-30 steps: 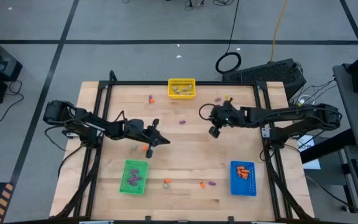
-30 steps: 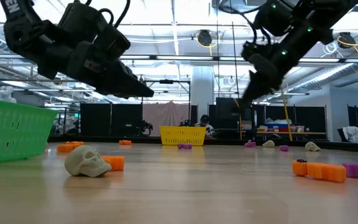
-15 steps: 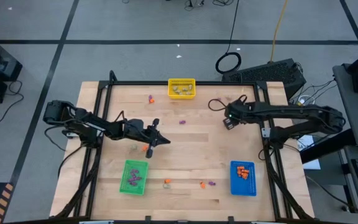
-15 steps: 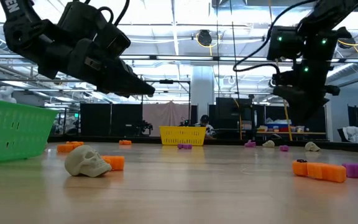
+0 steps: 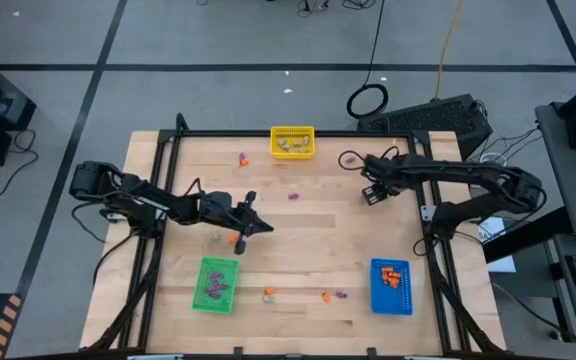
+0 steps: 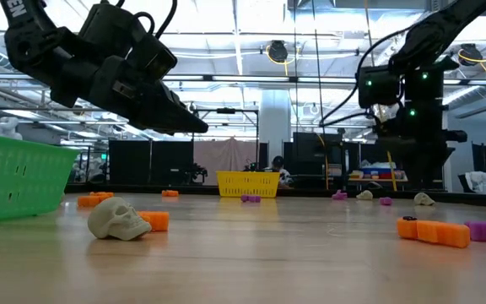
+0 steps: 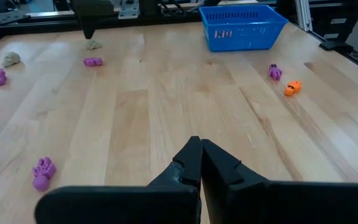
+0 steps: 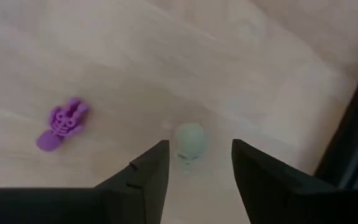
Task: Sort Halloween decoration
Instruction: Put the gray skull toy into the yellow bin
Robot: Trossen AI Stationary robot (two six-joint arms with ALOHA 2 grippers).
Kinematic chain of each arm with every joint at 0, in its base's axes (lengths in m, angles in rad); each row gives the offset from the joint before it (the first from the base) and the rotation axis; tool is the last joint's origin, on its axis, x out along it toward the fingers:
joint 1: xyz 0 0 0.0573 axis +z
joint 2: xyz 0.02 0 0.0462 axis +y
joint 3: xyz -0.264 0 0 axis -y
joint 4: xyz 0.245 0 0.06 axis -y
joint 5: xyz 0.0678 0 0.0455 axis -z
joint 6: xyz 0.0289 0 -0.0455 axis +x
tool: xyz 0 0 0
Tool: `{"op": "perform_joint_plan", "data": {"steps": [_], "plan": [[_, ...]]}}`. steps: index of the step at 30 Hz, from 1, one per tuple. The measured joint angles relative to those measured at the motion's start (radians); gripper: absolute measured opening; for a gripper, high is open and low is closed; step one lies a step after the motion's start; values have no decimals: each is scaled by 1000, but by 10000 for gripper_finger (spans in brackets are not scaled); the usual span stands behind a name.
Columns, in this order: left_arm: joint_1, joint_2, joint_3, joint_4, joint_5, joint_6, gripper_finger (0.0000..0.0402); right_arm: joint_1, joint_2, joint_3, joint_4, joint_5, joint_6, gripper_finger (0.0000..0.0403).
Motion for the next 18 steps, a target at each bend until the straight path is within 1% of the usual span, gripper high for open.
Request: {"op": "perform_joint_plan", "data": {"steps": [3, 8, 10, 16, 18], "plan": [[0, 0, 0, -2, 0, 0, 8, -20, 25, 0, 3, -39, -15, 164], [0, 0, 0, -3, 0, 0, 8, -46, 64, 0, 18, -44, -34, 164], [0, 0, 0, -3, 0, 0, 8, -53, 79, 0, 30, -67, -48, 164], [0, 0, 0, -3, 0, 0, 8, -76, 119, 0, 41, -70, -62, 164], [0, 0, 0, -4, 0, 0, 8, -85, 135, 0, 41, -91, -65, 164]]}}
